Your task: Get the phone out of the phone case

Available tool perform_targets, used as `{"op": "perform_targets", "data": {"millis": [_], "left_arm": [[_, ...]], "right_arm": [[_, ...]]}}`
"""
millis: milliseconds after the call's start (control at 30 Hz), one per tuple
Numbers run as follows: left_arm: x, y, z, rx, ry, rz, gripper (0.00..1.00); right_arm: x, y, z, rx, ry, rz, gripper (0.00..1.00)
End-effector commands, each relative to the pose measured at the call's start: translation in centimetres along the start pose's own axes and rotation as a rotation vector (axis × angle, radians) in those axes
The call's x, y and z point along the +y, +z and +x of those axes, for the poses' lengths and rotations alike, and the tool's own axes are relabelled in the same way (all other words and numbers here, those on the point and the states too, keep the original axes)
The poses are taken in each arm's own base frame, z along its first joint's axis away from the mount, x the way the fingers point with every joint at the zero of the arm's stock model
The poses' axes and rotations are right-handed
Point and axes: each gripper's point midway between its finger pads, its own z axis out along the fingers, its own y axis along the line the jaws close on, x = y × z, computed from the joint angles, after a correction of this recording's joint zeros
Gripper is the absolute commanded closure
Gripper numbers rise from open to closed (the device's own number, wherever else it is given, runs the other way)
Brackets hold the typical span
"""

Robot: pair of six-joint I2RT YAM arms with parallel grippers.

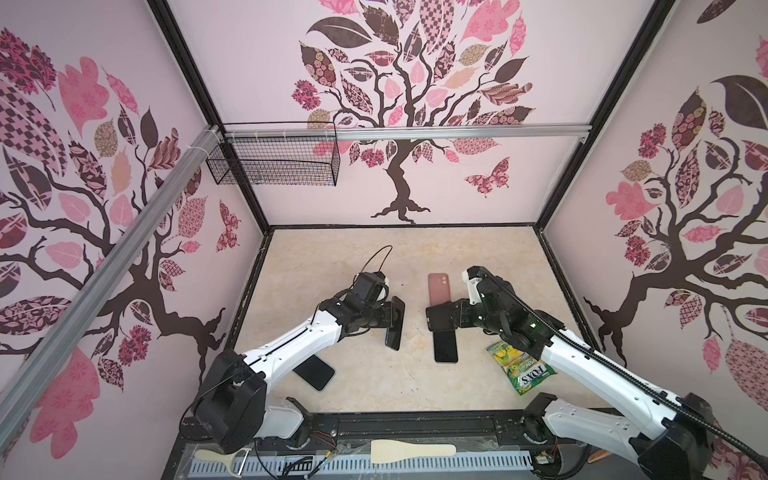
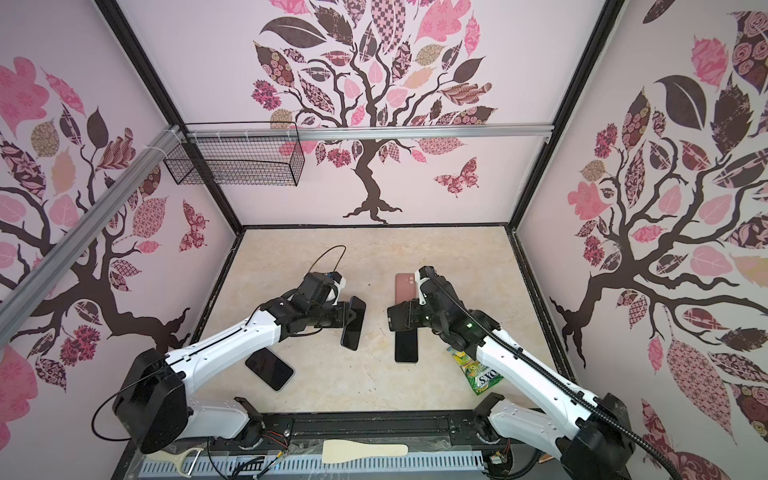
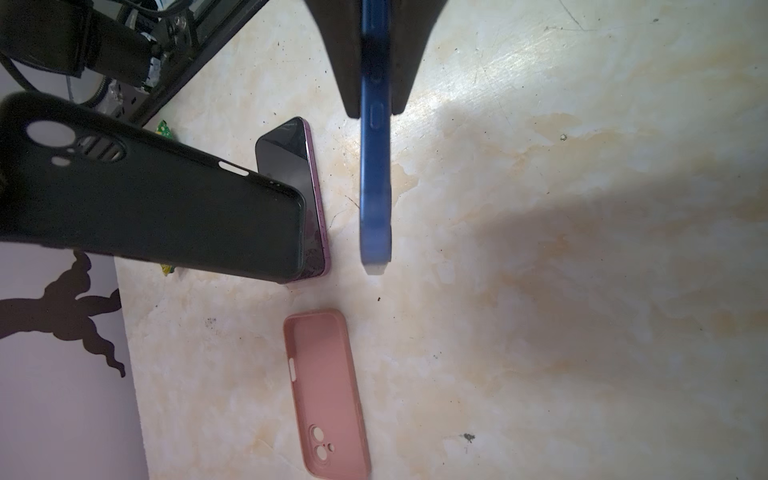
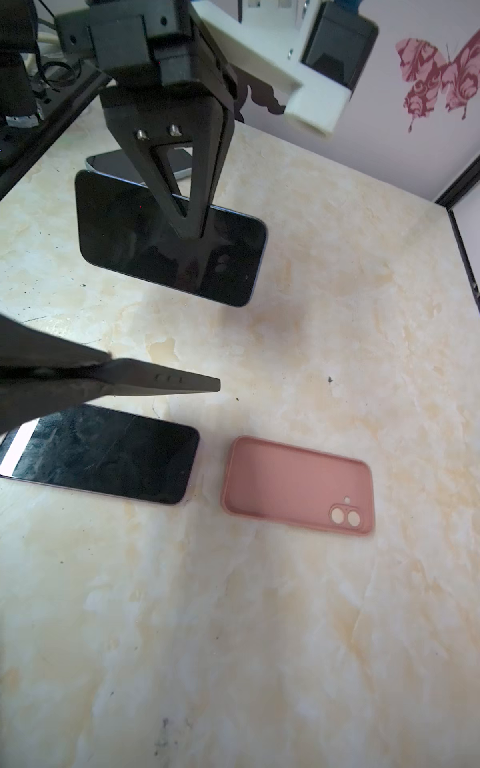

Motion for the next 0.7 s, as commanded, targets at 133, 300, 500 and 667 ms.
{"op": "perform_targets", "data": {"millis": [133, 300, 500, 667], "left_arm": [[-2.7, 0.2, -1.7, 0.007, -0.066, 0.104, 1.00], [-3.9, 0.8, -1.5, -0.015, -0.124, 0.216, 1.00], [-5.1, 1.3, -1.1, -0.021, -0.136, 0.326, 1.00], [-5.0, 2.5, -0.2, 0.017, -0.128, 0.353, 1.00]], "right_arm": [[-0.4, -0.5, 0.5, 0.073, -0.041, 0.027, 1.00], [-1.8, -0.7, 0.0, 0.143, 0.114, -0.074, 1.00], [-3.2, -1.2, -0.6, 0.180, 0.340, -0.261, 1.00], [-3.2, -0.6, 0.0, 0.189, 0.396, -0.308, 1.00]]}}
